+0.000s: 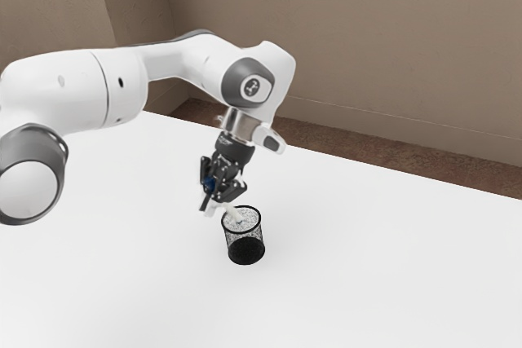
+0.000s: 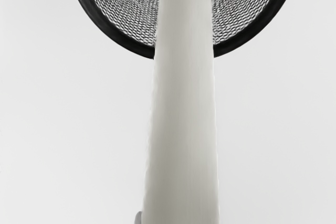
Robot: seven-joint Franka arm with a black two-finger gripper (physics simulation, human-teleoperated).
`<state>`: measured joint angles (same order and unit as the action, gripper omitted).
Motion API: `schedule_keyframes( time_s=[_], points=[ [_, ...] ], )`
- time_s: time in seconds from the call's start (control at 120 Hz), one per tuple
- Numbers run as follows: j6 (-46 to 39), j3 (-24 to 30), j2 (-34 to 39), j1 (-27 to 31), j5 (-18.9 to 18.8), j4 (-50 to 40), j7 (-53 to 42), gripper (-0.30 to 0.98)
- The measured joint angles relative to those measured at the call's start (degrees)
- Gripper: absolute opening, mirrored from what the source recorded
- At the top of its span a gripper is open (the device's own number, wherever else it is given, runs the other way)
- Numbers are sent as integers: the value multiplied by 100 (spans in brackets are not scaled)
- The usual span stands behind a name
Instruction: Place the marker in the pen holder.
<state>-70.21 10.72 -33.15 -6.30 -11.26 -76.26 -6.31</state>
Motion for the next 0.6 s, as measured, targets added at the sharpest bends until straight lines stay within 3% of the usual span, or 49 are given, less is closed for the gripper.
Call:
schedule_keyframes(
  time_s=[0.2,0.425,0.5,0.6],
  points=[
    [-238,2,-103,-2,-74,32,12,0],
    [-337,-14,-64,8,-38,15,43,42],
    [-460,-95,530,101,86,-152,48,50],
    [-855,-129,1870,395,326,-941,51,57]
  ],
)
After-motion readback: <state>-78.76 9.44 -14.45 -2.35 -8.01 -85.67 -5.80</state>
